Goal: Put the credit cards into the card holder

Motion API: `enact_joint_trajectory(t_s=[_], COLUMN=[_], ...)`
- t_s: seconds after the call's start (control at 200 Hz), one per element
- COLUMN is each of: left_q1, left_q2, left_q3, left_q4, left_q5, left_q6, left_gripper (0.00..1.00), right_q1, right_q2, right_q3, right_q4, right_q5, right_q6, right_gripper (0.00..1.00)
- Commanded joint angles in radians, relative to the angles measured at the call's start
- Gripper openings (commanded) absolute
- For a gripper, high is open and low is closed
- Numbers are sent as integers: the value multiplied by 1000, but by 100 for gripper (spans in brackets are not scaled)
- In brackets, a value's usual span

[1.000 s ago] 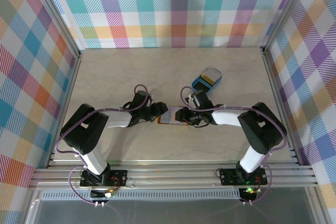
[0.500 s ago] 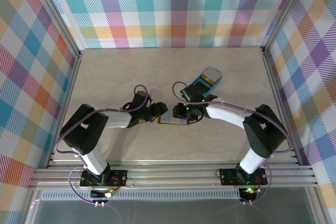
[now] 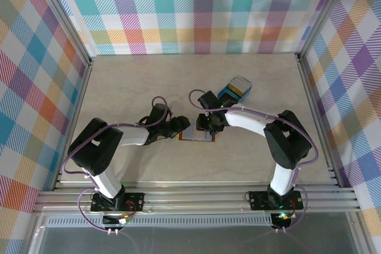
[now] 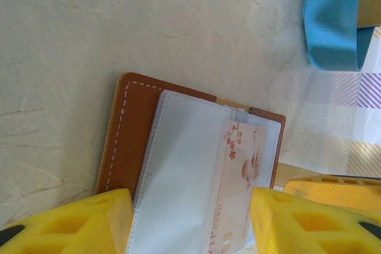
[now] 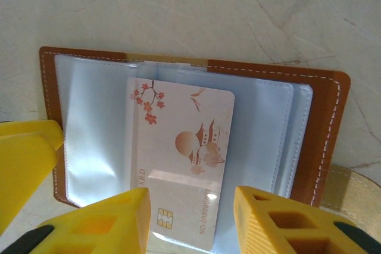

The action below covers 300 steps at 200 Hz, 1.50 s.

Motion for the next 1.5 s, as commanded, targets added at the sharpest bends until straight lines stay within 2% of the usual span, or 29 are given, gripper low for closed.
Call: enact_joint_trajectory(t_s=[0.0, 0.66, 1.495], left_q1=[-7, -7, -7], left_q2=[37, 45, 48], left_q3=[-40, -41, -52], left_q4=[-127, -127, -116], left_q5=[-39, -36, -33], left_q6=[2, 2, 1], left_gripper=[56, 56, 56], right_q1=[4, 6, 33], right_q2=[25, 65, 102], right_q3=[28, 38, 83], right_q4=[-27, -17, -21], right_q5=[-14, -37, -64], right_q6=[-25, -35, -61], right_gripper=[40, 40, 33])
